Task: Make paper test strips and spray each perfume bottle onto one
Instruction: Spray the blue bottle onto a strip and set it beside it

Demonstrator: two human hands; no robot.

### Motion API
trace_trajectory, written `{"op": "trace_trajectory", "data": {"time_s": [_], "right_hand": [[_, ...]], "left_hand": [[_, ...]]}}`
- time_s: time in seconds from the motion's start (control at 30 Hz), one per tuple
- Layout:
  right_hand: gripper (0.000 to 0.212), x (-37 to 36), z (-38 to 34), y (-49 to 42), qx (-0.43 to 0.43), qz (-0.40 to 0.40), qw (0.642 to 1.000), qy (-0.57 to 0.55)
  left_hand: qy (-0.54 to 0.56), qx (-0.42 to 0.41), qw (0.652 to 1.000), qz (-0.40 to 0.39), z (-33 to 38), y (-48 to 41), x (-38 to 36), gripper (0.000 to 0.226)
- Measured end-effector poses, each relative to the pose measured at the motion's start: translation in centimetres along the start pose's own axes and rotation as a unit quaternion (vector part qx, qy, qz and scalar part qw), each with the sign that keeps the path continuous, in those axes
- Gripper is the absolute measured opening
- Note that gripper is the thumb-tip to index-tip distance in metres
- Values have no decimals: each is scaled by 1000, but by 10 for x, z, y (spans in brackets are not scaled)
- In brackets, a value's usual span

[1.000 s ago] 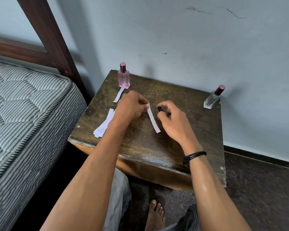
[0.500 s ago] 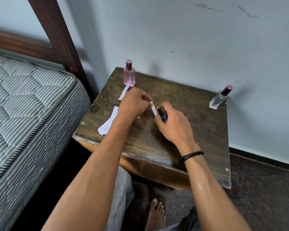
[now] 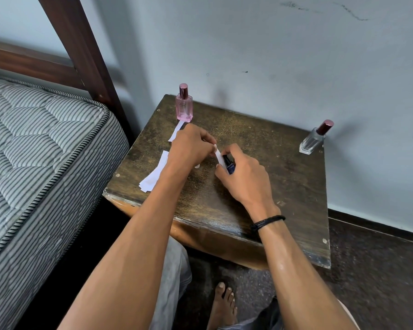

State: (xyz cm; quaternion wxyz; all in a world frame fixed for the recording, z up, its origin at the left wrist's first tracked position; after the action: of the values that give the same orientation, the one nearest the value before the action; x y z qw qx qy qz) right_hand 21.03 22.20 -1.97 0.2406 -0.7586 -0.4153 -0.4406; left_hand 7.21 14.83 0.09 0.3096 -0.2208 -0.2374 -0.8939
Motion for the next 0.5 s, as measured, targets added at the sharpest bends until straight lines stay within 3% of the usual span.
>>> {"op": "trace_trajectory", "data": {"time_s": [0.5], "right_hand": [[30, 1, -4, 1, 4, 9, 1000, 9]], "left_hand": [[-9, 14, 1000, -1, 0, 0, 1, 11]]}}
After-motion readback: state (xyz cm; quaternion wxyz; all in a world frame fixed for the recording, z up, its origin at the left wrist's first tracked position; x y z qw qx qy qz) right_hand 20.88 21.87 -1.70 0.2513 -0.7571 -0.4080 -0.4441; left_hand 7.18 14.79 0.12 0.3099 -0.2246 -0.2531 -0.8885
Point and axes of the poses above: each hand's wrist, its own y-axis away from the middle knuckle, its own x-axis out of the back of the hand, z = x × y, the point moved 4 cm from there along -y, towards the middle knuckle, and after that the axes turned 10 degrees about -z, right-handed, at the moved point
